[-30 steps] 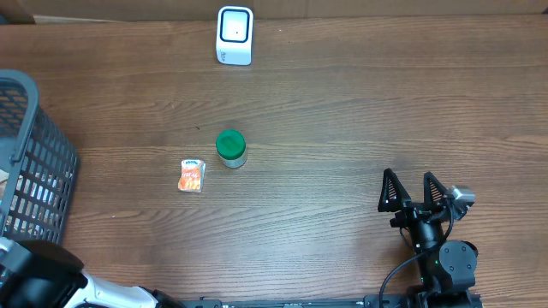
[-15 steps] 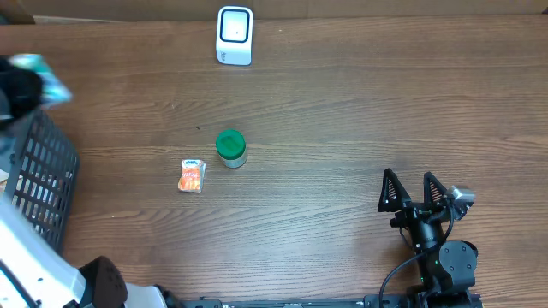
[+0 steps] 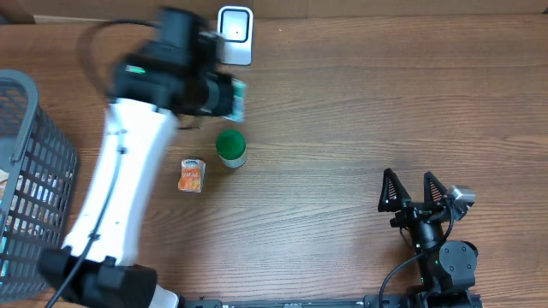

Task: Scan the item barcode
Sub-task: 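Hold the teal pack under the scanner, then set it down right of jar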

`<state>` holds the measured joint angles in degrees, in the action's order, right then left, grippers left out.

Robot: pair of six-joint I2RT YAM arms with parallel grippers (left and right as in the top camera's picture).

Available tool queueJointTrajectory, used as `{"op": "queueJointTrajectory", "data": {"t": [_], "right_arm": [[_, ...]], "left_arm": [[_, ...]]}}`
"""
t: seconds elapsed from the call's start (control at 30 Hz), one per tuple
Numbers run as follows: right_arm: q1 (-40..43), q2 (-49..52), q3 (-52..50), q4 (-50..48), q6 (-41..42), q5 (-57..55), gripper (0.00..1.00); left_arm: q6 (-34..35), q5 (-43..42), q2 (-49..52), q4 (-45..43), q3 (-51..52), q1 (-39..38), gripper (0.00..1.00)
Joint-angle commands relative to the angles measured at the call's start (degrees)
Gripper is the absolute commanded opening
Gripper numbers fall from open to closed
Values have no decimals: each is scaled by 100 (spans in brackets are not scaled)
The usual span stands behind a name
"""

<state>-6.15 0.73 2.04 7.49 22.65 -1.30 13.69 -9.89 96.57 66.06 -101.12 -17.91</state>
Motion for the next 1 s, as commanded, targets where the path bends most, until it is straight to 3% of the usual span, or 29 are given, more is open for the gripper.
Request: {"op": "queueJointTrajectory", "data": {"t": [0.0,0.23,0.3,0.37,0.5,0.73,0.97], "right_arm": [[-44,-50,-39,-31,-22,13,100],[-44,-50,-39,-31,-22,13,100],[-44,-50,-39,-31,-22,13,100],[-44,-50,-39,-31,-22,13,100],[-44,-50,-39,-31,-22,13,100],[-44,-50,-39,-31,-22,13,100],[-44,-50,-39,-31,-22,13,100]], "left_arm": [[614,651,7,-535,673,-634,15],[1130,1139,385,-1425,1639,-1318,20],[1274,1139,577,-1469,1714,-1335,39],[1381,1106,776,-1462,1714,-1335,65],[1384,1008,957,-1523,1711,-1325,97],[1419,1010,940,-1410,1346,-1314,100],[1351,1003,938,-321,-105,-1276,100]]}}
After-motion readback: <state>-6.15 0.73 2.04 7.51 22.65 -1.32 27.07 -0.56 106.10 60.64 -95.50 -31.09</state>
